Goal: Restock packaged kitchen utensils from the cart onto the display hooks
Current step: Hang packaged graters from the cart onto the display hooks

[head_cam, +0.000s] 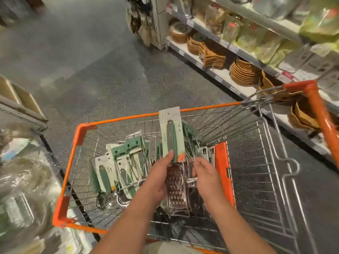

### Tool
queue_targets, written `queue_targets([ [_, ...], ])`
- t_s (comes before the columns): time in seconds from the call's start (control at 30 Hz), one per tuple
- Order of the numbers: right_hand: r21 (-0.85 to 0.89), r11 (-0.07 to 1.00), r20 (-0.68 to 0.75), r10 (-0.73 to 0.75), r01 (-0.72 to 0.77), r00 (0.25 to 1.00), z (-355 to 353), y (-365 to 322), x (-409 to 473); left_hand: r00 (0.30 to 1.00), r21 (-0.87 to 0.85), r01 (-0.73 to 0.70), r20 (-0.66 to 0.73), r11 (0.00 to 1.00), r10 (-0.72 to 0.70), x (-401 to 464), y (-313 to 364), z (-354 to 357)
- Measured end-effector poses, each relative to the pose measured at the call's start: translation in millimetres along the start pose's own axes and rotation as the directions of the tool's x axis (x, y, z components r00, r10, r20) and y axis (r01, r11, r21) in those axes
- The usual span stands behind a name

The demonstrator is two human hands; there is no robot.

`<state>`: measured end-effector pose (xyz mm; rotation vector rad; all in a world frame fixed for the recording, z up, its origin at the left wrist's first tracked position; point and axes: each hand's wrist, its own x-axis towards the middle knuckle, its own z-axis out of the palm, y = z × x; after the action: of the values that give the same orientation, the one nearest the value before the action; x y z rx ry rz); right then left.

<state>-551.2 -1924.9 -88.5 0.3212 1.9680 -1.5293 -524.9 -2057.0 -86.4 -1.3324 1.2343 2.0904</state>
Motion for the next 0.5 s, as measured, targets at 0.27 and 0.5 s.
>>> queue_targets([
  [0.27,-0.144,0.982,0.383,-0.062,0.126,0.922,26,-17,-13,0.980,-0.286,-0.184,-0.123,0.941,0.154,-45,-16,-59],
  [0.5,-0.244,0.889,0.637,-0.155,0.388,0.756,80,-41,-53,0.940,-0.642,-0.341,-0.255,0.687,0.228,-99,-53,-112],
])
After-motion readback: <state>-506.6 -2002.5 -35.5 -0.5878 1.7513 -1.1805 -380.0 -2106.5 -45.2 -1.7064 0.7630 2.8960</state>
